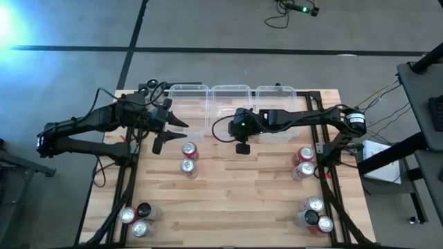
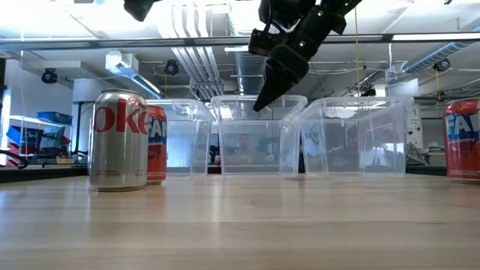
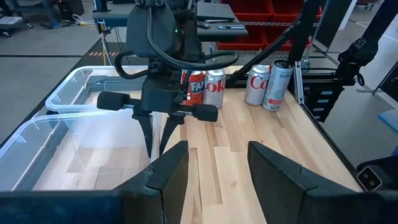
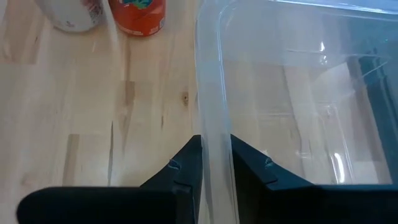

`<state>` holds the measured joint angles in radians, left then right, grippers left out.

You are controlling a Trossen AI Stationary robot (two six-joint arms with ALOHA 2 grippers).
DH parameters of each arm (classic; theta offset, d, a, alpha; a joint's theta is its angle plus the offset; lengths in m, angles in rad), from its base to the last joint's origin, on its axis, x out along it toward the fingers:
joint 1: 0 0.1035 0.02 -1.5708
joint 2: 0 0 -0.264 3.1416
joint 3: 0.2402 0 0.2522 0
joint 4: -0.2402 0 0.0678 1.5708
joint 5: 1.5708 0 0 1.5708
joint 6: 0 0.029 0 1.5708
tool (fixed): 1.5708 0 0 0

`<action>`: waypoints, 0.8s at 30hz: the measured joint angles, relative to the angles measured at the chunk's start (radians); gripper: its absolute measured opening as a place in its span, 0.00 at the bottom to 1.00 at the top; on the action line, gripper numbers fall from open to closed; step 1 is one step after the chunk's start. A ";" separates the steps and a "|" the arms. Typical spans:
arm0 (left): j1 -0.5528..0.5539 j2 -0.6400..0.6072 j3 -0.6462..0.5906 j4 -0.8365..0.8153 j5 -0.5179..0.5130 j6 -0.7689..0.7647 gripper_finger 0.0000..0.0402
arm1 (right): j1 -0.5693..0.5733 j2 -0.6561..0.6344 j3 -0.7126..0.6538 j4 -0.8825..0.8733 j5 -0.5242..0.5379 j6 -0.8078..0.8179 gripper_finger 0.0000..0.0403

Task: Sort soda cans
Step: Adjust the middle transparent bin on the table

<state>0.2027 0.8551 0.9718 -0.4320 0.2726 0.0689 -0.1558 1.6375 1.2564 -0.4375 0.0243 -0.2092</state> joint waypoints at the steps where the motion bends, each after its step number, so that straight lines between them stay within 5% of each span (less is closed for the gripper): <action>1: 0.000 0.000 0.000 0.000 0.000 0.000 0.38 | 0.000 0.000 0.000 0.000 0.000 0.000 0.13; 24: 0.000 0.000 0.000 -0.002 -0.002 -0.001 0.38 | -0.002 0.000 0.000 -0.024 0.002 -0.011 0.20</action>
<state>0.2028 0.8555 0.9718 -0.4335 0.2707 0.0682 -0.1577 1.6375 1.2560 -0.4618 0.0265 -0.2207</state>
